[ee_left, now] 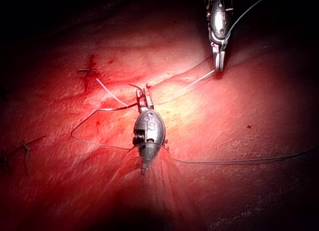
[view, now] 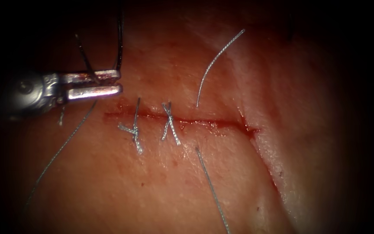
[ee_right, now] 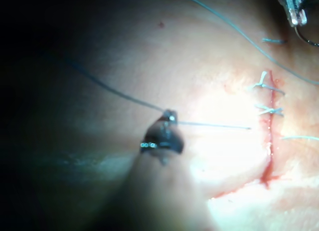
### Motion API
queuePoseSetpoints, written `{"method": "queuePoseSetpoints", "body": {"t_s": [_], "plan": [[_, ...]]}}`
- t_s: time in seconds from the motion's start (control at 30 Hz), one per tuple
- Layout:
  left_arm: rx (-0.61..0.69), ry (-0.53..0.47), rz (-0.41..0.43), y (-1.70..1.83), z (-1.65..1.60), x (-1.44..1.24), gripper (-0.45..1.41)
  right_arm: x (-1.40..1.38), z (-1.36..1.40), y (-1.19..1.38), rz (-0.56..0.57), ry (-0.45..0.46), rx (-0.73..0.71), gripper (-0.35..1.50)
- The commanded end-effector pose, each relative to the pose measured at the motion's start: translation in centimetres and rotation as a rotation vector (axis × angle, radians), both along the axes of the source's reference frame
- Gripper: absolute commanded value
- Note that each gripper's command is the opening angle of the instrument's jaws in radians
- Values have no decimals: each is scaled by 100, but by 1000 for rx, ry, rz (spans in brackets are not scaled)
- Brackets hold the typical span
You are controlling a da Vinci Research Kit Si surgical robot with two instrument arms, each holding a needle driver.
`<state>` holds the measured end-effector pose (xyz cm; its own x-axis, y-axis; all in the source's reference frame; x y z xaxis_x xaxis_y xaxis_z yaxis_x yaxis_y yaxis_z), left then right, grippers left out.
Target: Wound Closure
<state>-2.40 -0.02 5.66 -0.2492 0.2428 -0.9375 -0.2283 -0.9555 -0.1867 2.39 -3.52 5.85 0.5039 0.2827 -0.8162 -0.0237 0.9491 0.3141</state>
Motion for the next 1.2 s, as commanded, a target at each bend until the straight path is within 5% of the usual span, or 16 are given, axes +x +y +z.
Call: {"method": "queuePoseSetpoints", "body": {"t_s": [0.03, 0.1, 0.13, 0.17, 0.2, 0.3, 0.63, 1.2], "plan": [[-2, 12, 3, -1, 7, -5, -45, 9, 4, -6, -2, 3, 2, -35], [-4, 16, -2, -1, 9, -4, -45, 10, 3, -5, -1, 2, 2, -35], [-4, 19, 0, -1, 10, -4, -45, 11, 4, -4, 4, -4, 1, 10], [-5, 21, -2, -1, 12, -3, -45, 12, 4, -4, 22, -4, -9, 76], [-7, 25, -7, 0, 14, -3, -45, 12, 4, -3, 44, -4, -20, 99], [-10, 46, -23, 5, 20, -3, -45, 12, 6, -1, 107, -14, -37, 131], [-60, 198, -143, 42, 63, 4, -45, 4, 3, 5, 123, -23, -39, 136], [-94, 669, 7, 36, 166, 9, -45, 3, 4, 7, 130, -27, -42, 138]]}}
